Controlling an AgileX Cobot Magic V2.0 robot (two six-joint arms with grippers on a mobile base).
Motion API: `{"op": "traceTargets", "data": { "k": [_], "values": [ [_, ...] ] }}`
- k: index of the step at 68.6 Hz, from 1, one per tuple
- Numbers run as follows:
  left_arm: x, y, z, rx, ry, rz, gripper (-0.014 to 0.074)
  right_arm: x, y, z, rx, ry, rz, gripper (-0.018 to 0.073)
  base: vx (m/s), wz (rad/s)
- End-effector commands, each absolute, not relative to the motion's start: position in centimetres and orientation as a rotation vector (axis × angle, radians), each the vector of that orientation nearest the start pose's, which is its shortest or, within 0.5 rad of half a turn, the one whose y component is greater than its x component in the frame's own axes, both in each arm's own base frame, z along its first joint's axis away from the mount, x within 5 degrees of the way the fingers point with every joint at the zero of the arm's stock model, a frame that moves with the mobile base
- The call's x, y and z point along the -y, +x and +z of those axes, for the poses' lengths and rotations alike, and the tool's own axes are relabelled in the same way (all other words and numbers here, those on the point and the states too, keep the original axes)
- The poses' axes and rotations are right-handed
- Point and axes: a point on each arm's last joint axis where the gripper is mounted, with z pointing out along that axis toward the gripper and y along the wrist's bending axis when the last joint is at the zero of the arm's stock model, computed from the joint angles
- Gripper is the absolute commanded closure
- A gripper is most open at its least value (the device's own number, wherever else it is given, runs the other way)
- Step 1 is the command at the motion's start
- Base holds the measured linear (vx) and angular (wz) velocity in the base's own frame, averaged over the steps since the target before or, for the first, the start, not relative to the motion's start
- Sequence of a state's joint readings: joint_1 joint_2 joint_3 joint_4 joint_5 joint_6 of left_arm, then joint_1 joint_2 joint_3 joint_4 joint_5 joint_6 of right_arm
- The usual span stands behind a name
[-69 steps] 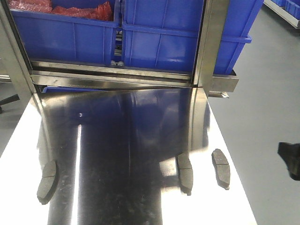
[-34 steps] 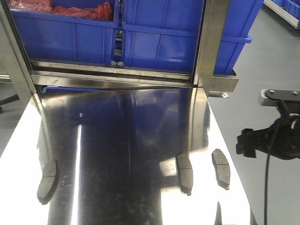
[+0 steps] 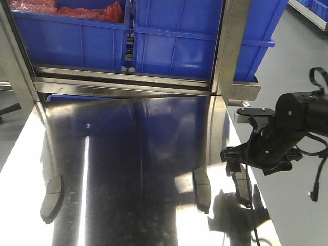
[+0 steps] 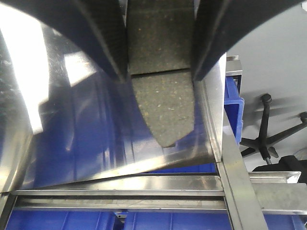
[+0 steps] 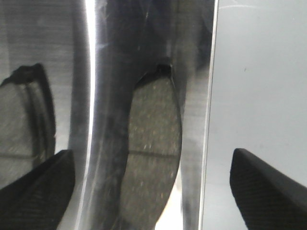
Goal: Move and align brake pads A on conveyor
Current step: 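Lower the right gripper onto the brake pad farther along the table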
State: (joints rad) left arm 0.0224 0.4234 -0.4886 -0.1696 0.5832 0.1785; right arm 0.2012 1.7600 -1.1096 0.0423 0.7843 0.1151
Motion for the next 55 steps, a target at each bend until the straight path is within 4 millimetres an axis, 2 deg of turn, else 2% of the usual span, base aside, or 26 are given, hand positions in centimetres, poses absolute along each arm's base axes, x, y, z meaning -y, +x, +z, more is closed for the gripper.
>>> {"op": "traceTargets", "data": {
  "k": [1, 23, 44, 55],
  "values": [
    [0.6, 8.8, 31.4, -1.872, 0.061, -0.056, 0.0524, -7.0, 33.6, 20.2, -2.865, -0.089, 0.101, -0.005, 0.0, 0.0],
    [0.6, 8.8, 31.4, -1.872, 0.061, -0.056, 0.0524, -7.1, 34.1, 18.2, -2.915, -0.103, 0.085, -0.001, 0.0, 0.0],
    [0.6, 8.8, 31.4, -1.872, 0.061, -0.056, 0.0524, -7.1, 34.3, 18.0, -2.907, -0.117, 0.074, 0.0001, 0.0, 0.0],
    [0.6, 8.8, 31.4, -1.872, 0.061, -0.056, 0.0524, -7.1, 34.3, 18.0, -2.907, -0.12, 0.071, 0.0043, 0.0, 0.0]
  ]
}}
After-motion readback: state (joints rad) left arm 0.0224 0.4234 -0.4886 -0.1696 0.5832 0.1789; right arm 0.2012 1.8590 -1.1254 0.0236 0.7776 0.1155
